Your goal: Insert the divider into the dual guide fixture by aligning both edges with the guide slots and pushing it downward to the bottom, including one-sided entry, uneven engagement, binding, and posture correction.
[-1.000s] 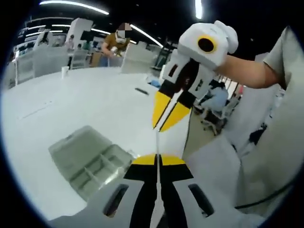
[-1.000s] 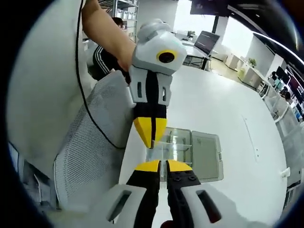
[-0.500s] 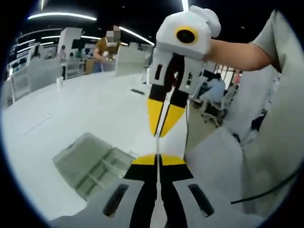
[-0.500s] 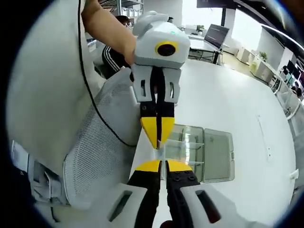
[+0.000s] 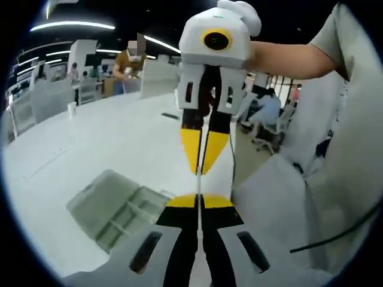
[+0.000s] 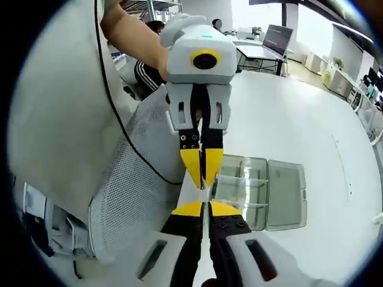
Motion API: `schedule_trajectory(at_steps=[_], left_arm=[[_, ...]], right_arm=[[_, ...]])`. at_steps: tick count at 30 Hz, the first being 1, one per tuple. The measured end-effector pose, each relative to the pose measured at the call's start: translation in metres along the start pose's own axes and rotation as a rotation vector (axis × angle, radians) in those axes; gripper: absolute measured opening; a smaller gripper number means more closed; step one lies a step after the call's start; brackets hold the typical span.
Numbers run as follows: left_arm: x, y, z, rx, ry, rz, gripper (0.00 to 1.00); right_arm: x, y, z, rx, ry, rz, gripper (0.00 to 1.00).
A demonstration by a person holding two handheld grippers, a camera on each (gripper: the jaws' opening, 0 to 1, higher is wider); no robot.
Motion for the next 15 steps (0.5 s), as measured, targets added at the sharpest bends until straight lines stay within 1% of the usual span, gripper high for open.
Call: schedule_trajectory(at_steps=[1, 3, 9, 12, 15], left_arm=[[-0.0005, -0.0003, 0.0008, -0.004, -0.003, -0.002, 0.00], [-0.0019, -0.0006, 0.0011, -0.007, -0.011, -0.006, 0.00], [-0.0031, -0.0009, 0.0000, -0.004, -0.009, -0.008, 0.00], [-0.0038, -0.0014, 0.0005, -0.007, -0.013, -0.007, 0.00], [-0.0046, -0.0018, 0.0004, -0.004, -0.009, -0.003, 0.00]], right_arm=[[-0.0001, -0.0011, -0.0006, 0.008, -0.012, -0.004, 0.00], [-0.0004, -0.0022, -0.0019, 0.019, 0.000, -0.009, 0.00], [-0.0008, -0.0037, -0.0004, 0.019, -0.033, -0.014, 0.00], [0.0002, -0.0040, -0.0006, 0.029, -0.061, -0.027, 0.00], [0.0016, -0.0038, -0.0009, 0.033, -0.070, -0.037, 0.00]])
Point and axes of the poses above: the point that each gripper's makers call its tool centre point, and the gripper's own axes: y roughly backward along the fingers, z roughly to its right, x roughly out of its top, the point moved 8 cm from there along y, roughly backward along the fingers, and after that the axes turned 1 degree about -z, right-handed, at the moved point
